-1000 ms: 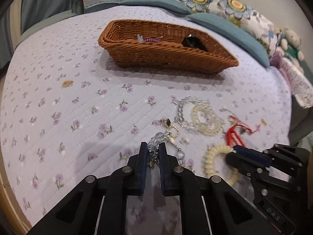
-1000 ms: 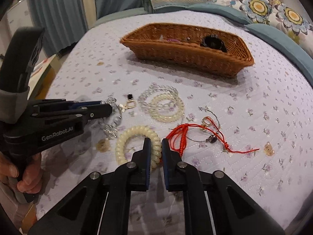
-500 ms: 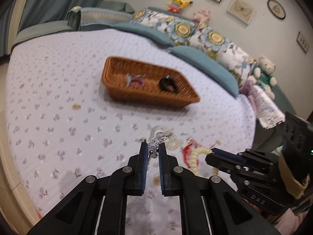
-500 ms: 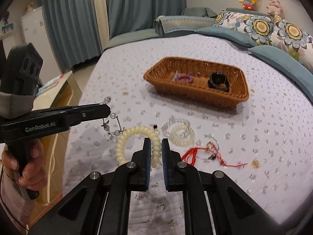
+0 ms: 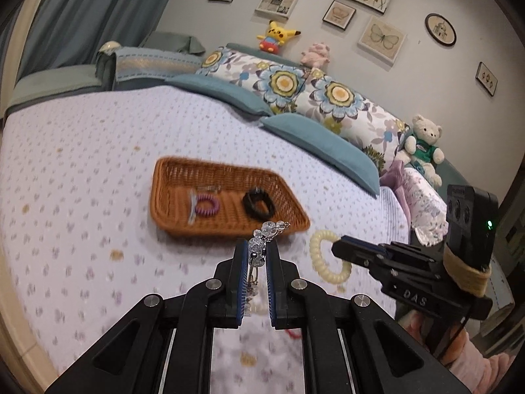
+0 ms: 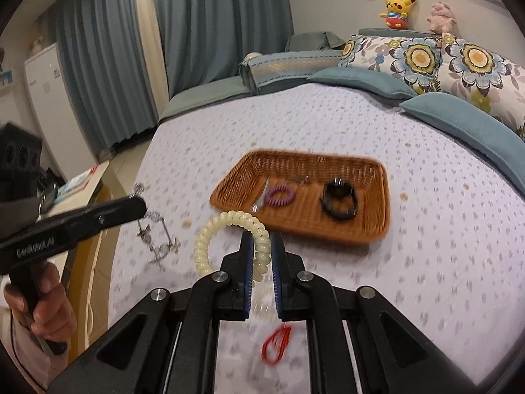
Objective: Organize jewelry
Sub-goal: 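Carry both bracelets into the wicker basket and open both tools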
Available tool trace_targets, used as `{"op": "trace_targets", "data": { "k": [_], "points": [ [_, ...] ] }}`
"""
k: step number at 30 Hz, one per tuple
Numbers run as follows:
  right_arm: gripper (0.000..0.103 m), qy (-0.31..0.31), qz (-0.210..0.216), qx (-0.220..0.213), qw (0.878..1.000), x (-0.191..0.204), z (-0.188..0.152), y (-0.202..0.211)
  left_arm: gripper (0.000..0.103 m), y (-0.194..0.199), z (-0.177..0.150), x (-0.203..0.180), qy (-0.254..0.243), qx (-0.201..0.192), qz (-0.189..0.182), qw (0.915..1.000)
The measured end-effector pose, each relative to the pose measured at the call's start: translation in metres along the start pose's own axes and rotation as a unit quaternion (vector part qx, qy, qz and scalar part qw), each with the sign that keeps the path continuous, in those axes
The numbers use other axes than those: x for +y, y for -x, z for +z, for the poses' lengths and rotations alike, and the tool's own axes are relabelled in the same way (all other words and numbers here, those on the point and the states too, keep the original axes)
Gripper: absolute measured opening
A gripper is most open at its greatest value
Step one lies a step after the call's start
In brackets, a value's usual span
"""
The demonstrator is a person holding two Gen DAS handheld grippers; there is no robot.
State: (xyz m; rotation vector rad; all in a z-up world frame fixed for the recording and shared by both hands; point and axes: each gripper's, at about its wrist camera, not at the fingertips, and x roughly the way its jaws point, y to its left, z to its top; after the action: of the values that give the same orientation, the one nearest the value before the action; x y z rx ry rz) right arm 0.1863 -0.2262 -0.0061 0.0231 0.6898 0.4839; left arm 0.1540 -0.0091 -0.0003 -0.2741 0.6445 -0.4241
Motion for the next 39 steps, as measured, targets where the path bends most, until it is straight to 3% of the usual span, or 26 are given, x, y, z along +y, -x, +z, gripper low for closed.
{"op": "trace_targets", "data": {
  "k": [7, 14, 19, 27, 36, 39],
  "points": [
    [0.013, -0.038, -0.003, 0.010, 0.999, -0.036, 0.061, -0.060, 0.010, -0.046, 0.056, 0.013, 0.004, -0.018, -0.005, 0.9998],
    [0.013, -0.051, -0.026, 0.064, 0.996, -0.062, 0.097, -0.148, 0.010, -0.114, 0.083, 0.048, 0.030, -0.007, 0.009, 0.9995],
    [0.013, -0.043, -0.050, 0.102, 0.993, -0.072, 0.104, -0.205, 0.010, -0.161, 0.078, 0.077, 0.053, 0.011, 0.025, 0.9982],
    [0.013, -0.037, -0.068, 0.148, 0.986, -0.078, 0.092, -0.259, 0.010, -0.203, 0.061, 0.099, 0.057, 0.043, 0.049, 0.9963],
    [0.013, -0.051, -0.069, 0.169, 0.982, -0.084, 0.087, -0.273, 0.010, -0.216, 0.049, 0.098, 0.042, 0.062, 0.073, 0.9945],
    [0.025, -0.061, -0.061, 0.168, 0.982, -0.088, 0.086, -0.269, 0.014, -0.212, 0.049, 0.095, 0.040, 0.062, 0.068, 0.9950]
  ]
}}
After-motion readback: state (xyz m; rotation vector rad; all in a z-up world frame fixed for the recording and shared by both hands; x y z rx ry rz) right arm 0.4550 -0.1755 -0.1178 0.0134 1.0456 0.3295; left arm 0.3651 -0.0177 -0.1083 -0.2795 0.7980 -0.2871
